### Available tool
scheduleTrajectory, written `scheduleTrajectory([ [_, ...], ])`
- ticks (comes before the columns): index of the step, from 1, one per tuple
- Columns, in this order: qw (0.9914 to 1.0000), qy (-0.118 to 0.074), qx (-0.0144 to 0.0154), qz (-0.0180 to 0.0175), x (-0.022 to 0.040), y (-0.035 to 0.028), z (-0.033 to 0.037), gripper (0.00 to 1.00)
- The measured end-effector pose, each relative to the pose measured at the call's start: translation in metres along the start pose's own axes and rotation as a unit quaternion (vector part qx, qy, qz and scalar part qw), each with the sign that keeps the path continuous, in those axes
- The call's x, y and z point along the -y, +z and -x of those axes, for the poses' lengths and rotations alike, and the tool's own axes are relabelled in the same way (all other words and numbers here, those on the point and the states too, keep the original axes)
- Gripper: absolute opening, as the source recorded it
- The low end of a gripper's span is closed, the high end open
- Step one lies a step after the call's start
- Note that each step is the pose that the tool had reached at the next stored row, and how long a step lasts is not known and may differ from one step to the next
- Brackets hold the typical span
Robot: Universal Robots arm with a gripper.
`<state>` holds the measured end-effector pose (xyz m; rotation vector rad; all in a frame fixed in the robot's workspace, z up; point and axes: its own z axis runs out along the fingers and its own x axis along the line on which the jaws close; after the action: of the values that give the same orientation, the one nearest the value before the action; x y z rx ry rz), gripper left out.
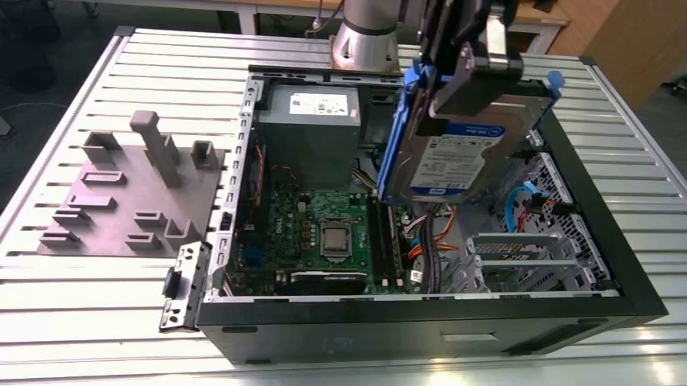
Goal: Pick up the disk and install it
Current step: 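Insert the disk into the insertion slot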
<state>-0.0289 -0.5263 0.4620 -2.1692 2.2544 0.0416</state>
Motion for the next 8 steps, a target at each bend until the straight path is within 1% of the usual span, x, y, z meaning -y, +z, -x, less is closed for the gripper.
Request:
scheduleTrajectory([
  [2, 1.00000, 0.000, 0.0000, 0.0002, 0.0079, 0.0008, 0.0001, 0.36],
  [4, 1.00000, 0.000, -0.0001, 0.0003, 0.0136, 0.0014, 0.0001, 0.36],
  [6, 1.00000, 0.000, -0.0001, 0.0003, 0.0162, 0.0020, -0.0017, 0.36],
  [8, 1.00000, 0.000, 0.0000, 0.0003, 0.0169, 0.0028, -0.0066, 0.36],
])
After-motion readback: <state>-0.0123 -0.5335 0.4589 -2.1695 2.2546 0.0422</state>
